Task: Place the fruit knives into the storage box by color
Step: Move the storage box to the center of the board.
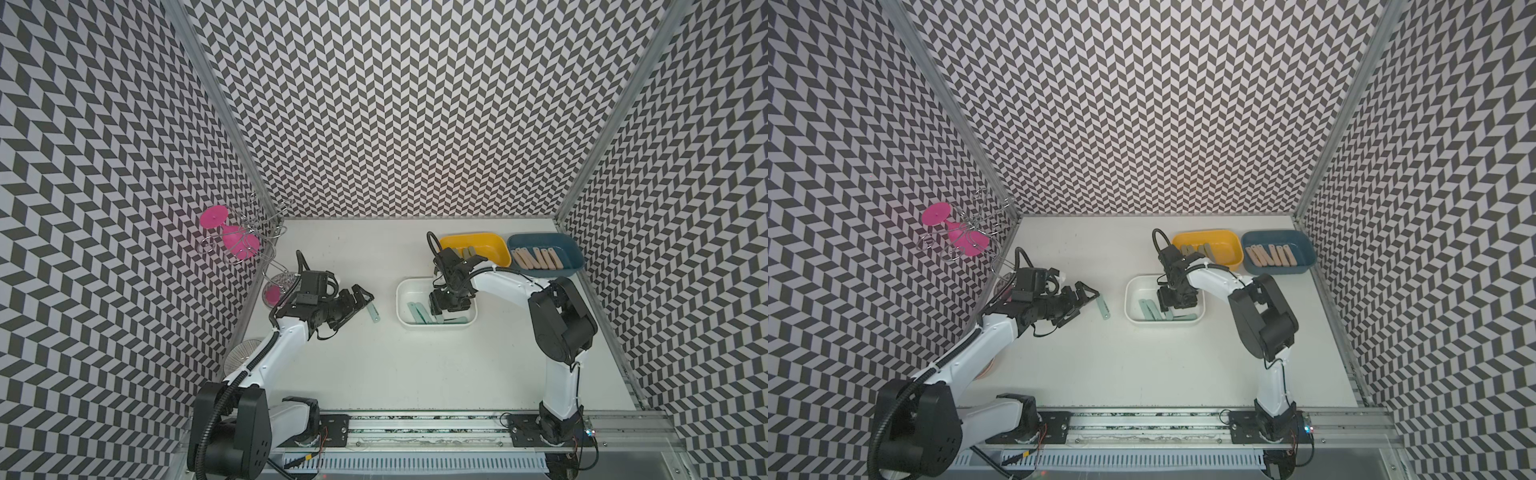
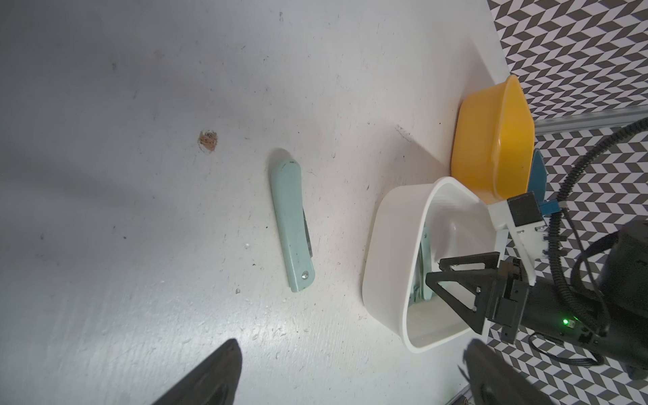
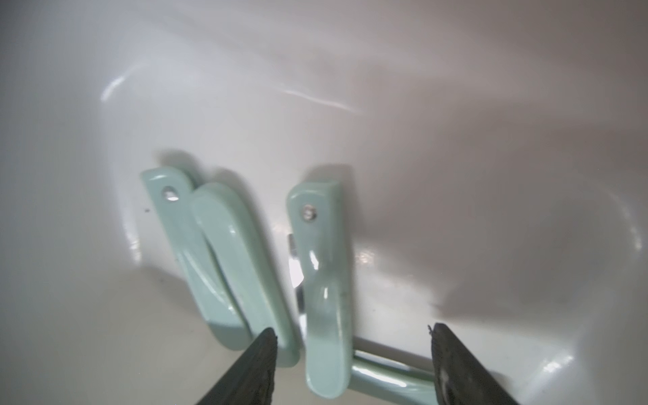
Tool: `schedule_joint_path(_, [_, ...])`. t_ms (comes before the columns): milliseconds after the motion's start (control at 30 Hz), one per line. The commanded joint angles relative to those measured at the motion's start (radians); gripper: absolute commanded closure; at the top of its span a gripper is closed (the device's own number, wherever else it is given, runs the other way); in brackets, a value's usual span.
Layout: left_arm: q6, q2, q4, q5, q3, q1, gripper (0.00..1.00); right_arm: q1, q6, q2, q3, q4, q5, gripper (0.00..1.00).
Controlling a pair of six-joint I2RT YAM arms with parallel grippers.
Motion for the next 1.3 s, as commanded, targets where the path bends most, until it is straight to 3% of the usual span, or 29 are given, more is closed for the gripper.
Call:
schedule_joint_path(0, [0.011,0.018,0.038,0.001,0.019,0.001,0.0,0.011,-0.032,-0.041,0.02,-0.002,-0.1,0.33])
schedule_joint_path(267, [0.014,0.049,0.047,0.018,0.032,0.001,0.0,0.05,-0.105,-0.056,-0.06,-0.075,-0.181,0.39])
schedule_joint_path(567, [0.021,0.021,-0.003,0.004,0.021,0.005,0.0,0.107,-0.105,-0.173,-0.202,-0.141,-0.217,0.4])
schedule_joint_path(700, [0.027,0.005,-0.039,-0.024,0.02,0.014,0.0,0.087,-0.05,-0.223,-0.184,-0.145,-0.139,0.38])
schedule_joint_path(833, [0.024,0.005,-0.049,-0.044,0.027,0.023,0.0,0.034,0.011,-0.236,-0.129,-0.093,-0.152,0.33])
schedule_joint_path(1167, [0.004,0.045,-0.079,-0.058,0.057,0.023,0.0,0.029,-0.067,-0.151,-0.087,-0.151,-0.211,0.38])
schedule_joint_path(1267, [0.0,0.043,-0.094,-0.062,0.06,0.023,0.0,0.039,-0.079,-0.141,-0.084,-0.186,-0.151,0.36])
